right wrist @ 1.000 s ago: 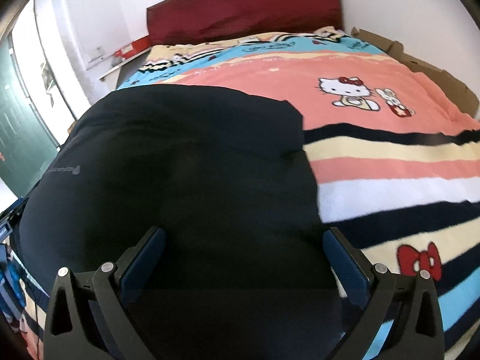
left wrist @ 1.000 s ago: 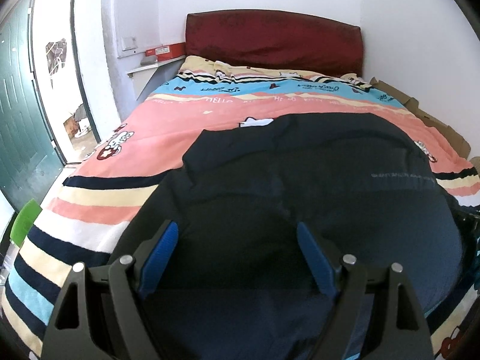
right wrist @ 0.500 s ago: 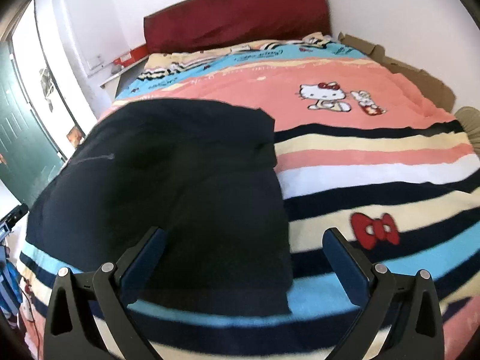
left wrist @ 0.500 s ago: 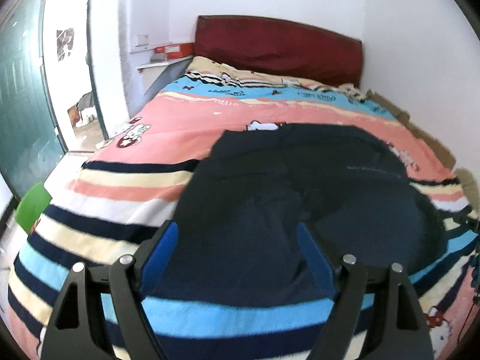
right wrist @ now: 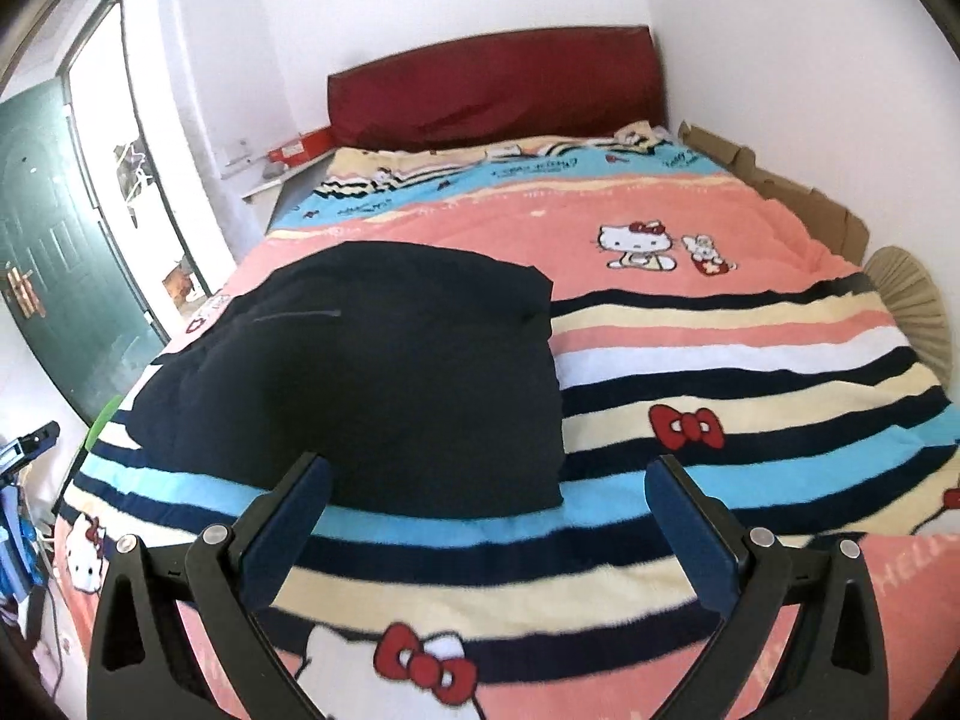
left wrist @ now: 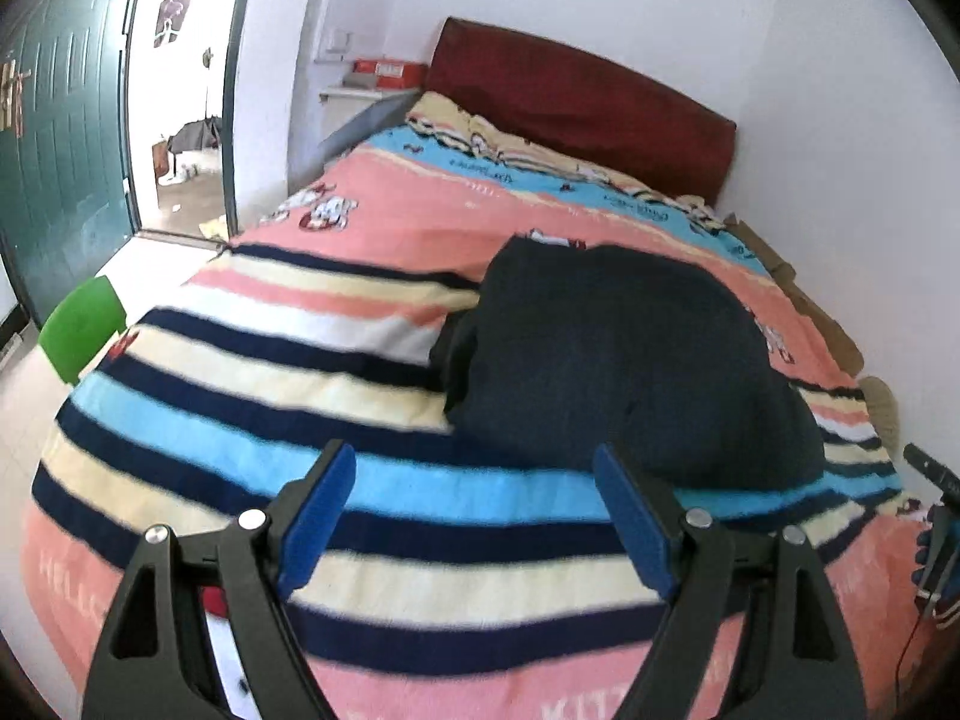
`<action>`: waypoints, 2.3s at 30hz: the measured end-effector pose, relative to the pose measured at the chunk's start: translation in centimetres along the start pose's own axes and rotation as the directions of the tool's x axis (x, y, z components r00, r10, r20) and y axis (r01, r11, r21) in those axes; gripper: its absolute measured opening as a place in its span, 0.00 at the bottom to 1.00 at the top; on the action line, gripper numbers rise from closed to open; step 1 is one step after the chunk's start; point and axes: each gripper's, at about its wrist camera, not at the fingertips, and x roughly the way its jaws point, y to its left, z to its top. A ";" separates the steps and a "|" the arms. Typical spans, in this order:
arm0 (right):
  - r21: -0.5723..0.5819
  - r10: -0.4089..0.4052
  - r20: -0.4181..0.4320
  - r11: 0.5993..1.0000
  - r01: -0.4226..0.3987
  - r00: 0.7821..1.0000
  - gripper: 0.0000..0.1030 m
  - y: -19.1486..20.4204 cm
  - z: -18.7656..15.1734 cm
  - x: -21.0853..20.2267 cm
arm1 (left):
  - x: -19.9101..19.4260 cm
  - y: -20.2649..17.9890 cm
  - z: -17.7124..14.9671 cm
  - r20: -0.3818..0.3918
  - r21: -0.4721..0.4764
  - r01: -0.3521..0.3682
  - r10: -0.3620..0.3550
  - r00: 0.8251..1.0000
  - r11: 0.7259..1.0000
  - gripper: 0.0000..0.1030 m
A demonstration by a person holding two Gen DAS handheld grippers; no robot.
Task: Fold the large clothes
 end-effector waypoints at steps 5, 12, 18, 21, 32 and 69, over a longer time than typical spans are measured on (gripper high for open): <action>0.010 -0.010 -0.011 1.000 0.010 1.000 1.00 -0.7 -1.3 -2.1 | -1.2 2.7 -1.8 -0.024 -0.099 0.054 -0.056 0.998 0.994 0.79; 0.061 -0.038 -0.072 0.997 0.042 0.997 1.00 -3.2 -2.1 -1.7 | 0.3 4.6 -2.9 -0.044 -0.161 0.107 -0.115 0.992 0.981 0.79; 0.118 -0.012 -0.116 0.993 0.025 0.993 1.00 -4.8 -0.3 2.3 | 4.5 5.8 -0.4 -0.097 -0.225 0.137 -0.163 0.982 0.965 0.79; 0.157 0.015 -0.143 0.988 0.008 0.990 1.00 -5.4 0.9 5.0 | 7.3 5.7 1.9 -0.133 -0.218 0.131 -0.162 0.978 0.967 0.79; 0.270 0.158 -0.234 0.958 -0.092 0.959 1.00 -6.4 4.6 16.2 | 18.1 5.4 9.7 -0.239 -0.311 0.255 -0.335 0.912 0.916 0.79; 0.575 0.682 -0.337 0.695 -0.431 0.649 1.00 -9.5 -0.1 33.1 | 35.0 4.6 7.0 -0.367 -0.484 0.446 -0.637 0.678 0.753 1.00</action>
